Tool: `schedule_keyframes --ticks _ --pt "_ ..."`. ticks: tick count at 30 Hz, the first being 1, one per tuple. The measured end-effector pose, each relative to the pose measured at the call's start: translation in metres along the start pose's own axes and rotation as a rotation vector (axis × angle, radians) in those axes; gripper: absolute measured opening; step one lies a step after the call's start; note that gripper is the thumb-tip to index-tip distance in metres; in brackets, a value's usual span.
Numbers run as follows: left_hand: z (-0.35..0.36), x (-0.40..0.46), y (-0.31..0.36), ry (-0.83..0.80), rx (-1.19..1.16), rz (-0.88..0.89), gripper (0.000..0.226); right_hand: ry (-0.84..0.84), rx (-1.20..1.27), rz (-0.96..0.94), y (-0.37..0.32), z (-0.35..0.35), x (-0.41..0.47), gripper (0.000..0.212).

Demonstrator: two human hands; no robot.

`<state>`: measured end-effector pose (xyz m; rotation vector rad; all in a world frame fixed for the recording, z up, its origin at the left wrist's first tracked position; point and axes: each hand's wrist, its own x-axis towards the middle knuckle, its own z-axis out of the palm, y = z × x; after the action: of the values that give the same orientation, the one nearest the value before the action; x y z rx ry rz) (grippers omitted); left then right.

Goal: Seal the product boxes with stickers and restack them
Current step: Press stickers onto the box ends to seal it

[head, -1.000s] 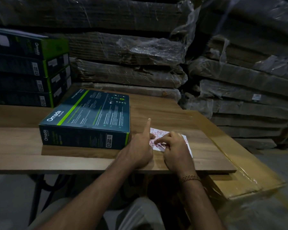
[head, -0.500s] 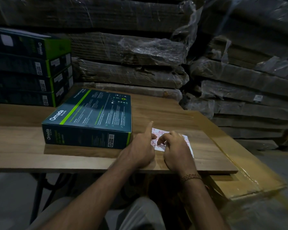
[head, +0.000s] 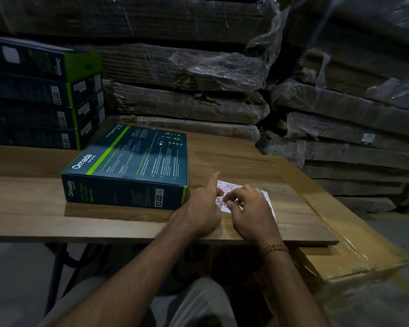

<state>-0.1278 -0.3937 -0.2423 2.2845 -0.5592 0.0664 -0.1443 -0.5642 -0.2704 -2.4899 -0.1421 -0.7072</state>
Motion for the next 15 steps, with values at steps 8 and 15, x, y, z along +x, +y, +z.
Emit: schedule_keyframes --ticks 8,15 --pt "0.0025 0.0026 -0.0045 0.003 0.017 0.006 0.095 -0.008 -0.022 0.014 -0.002 -0.0012 0.0021 0.01" --pt "0.0041 0.0035 -0.0056 0.006 0.033 0.014 0.096 0.009 -0.02 0.024 -0.0022 -0.0016 0.0028 0.005"
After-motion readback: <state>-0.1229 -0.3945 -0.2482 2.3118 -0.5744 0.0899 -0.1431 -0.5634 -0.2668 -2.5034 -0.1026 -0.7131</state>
